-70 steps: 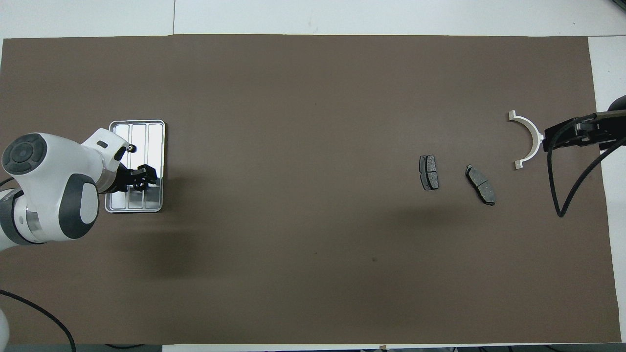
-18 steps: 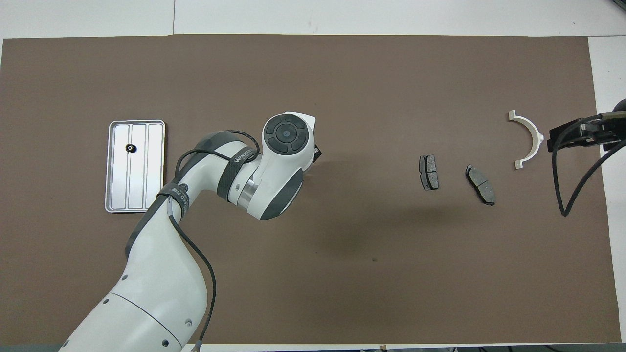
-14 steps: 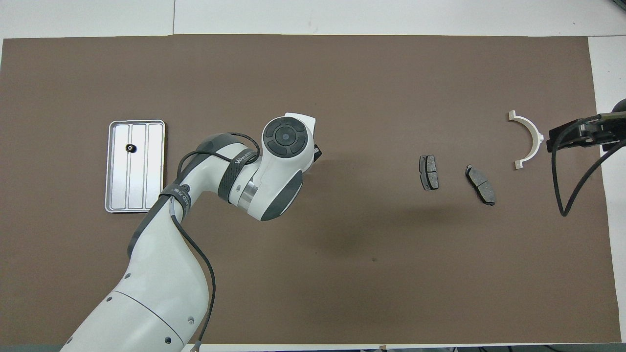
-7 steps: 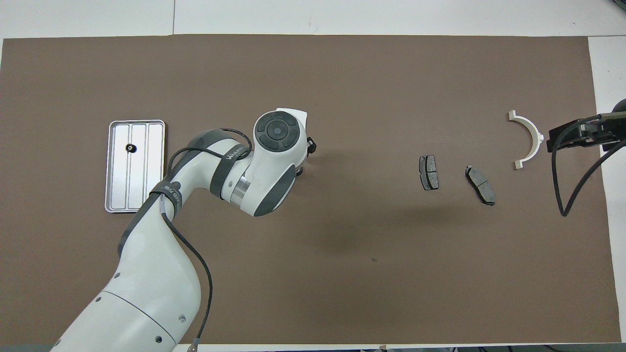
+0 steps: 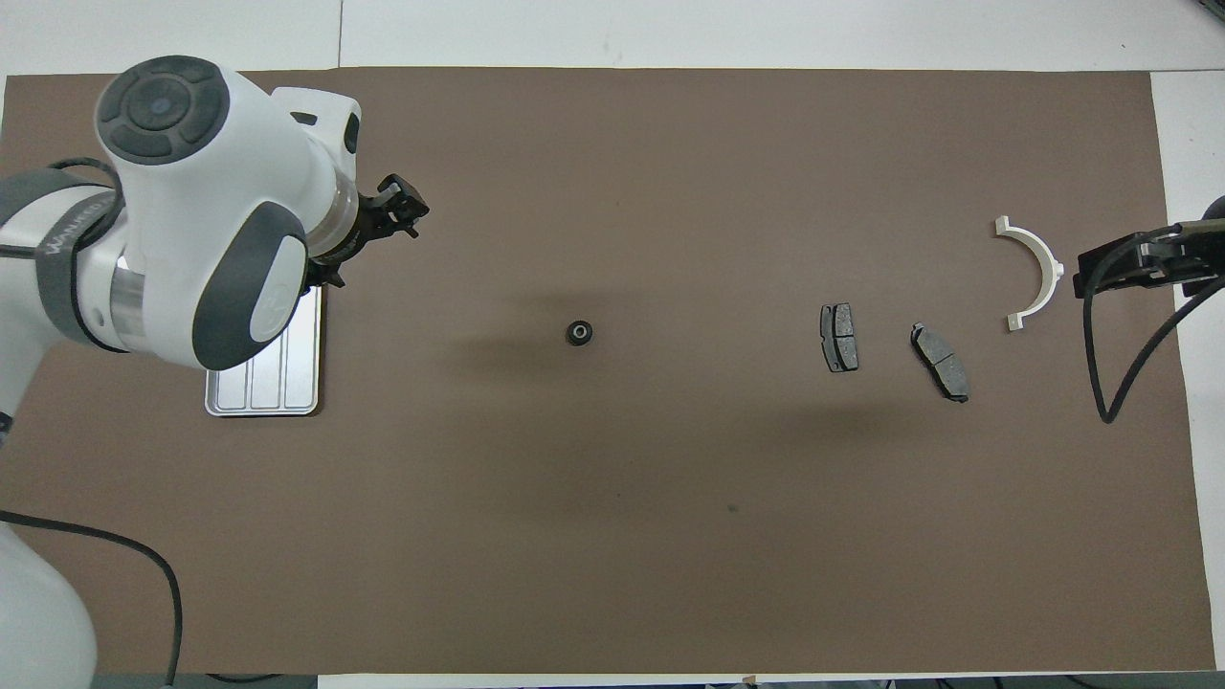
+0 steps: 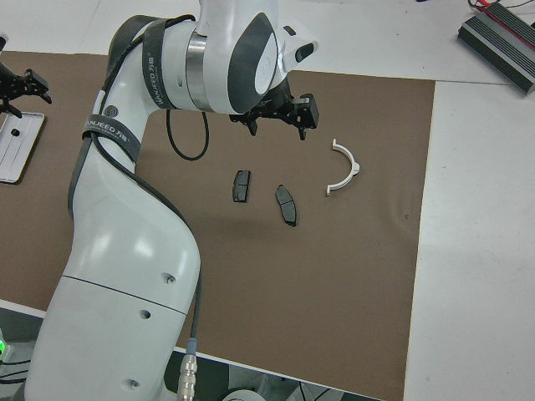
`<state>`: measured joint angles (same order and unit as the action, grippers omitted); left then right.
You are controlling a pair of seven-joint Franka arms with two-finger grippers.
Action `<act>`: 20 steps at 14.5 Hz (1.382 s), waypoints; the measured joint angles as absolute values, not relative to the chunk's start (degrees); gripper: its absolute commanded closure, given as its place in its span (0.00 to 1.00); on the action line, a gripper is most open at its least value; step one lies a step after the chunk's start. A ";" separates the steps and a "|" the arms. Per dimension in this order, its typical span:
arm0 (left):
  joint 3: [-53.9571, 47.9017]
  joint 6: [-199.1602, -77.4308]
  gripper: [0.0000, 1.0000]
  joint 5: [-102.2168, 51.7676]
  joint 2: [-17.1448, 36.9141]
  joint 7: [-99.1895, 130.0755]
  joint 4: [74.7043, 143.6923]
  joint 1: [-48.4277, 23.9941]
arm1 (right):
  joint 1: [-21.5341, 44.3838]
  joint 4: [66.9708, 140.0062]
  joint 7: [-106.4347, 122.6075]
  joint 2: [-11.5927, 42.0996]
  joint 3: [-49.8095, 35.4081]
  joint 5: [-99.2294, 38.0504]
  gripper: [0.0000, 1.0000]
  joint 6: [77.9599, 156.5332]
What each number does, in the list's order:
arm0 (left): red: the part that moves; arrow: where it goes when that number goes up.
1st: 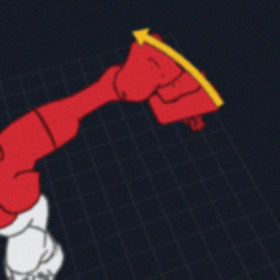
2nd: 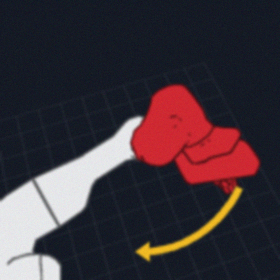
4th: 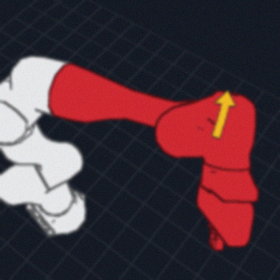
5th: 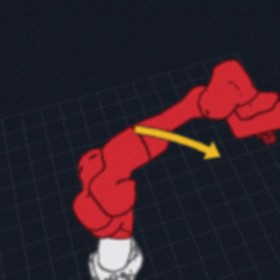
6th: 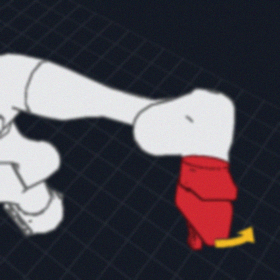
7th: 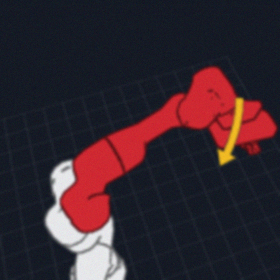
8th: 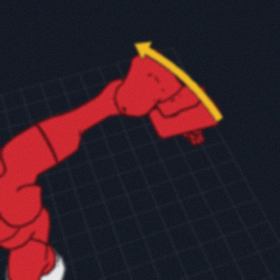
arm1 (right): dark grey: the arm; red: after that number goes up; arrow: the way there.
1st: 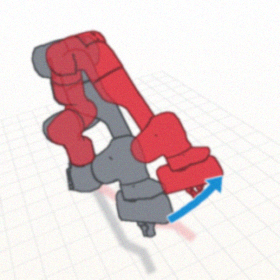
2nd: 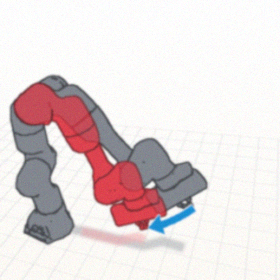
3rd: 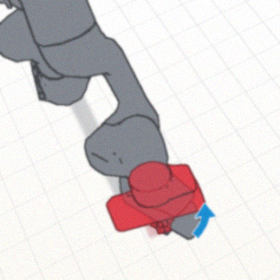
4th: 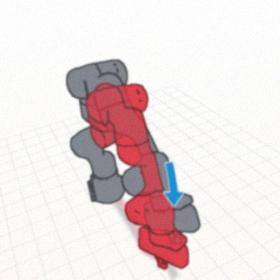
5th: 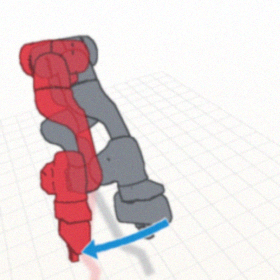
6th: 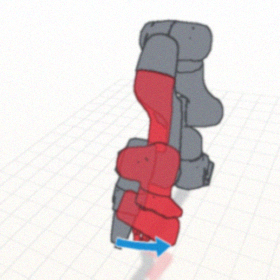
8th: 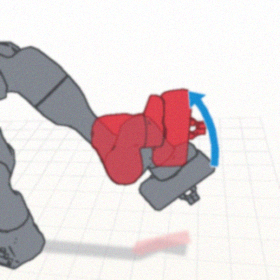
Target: Place bearing gear from tray to pile
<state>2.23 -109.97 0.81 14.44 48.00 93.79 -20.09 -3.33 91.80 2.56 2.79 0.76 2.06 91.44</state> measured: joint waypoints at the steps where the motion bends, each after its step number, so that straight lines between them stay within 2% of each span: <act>1: 2.27 -109.97 0.00 0.82 14.61 45.29 94.28 -19.01 | -3.33 91.80 2.56 2.78 0.76 2.06 0.00 91.44; 4: 2.39 -110.35 0.01 0.85 15.36 33.22 95.46 -12.43 | -3.30 92.08 3.17 2.78 0.69 2.06 0.00 93.36; 8: 2.42 -115.29 0.19 0.83 15.42 19.23 97.96 -4.60 | -2.56 93.53 4.66 3.94 0.28 -0.58 0.00 97.48; 11: 2.33 -121.72 0.24 0.83 15.50 14.32 102.35 -3.79 | -1.42 93.66 4.66 7.50 -0.58 -2.45 0.00 101.80; 13: 2.32 -123.26 0.30 0.84 15.73 10.94 103.48 -2.66 | 1.69 93.63 3.68 9.82 -0.94 -2.44 0.00 104.29; 16: 2.32 -125.27 0.51 0.84 16.61 6.72 104.34 -0.43 | 6.79 93.05 -1.94 13.63 -1.12 -0.52 0.00 106.59; 20: 2.02 -130.32 0.55 0.83 19.02 6.27 106.20 -0.24 | 15.38 92.18 -14.66 18.50 -1.26 0.46 0.01 109.37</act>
<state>2.02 -130.32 0.83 19.02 6.27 106.20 -0.24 15.38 92.18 -14.66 18.50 -1.26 0.46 109.37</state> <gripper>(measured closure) 0.498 0.000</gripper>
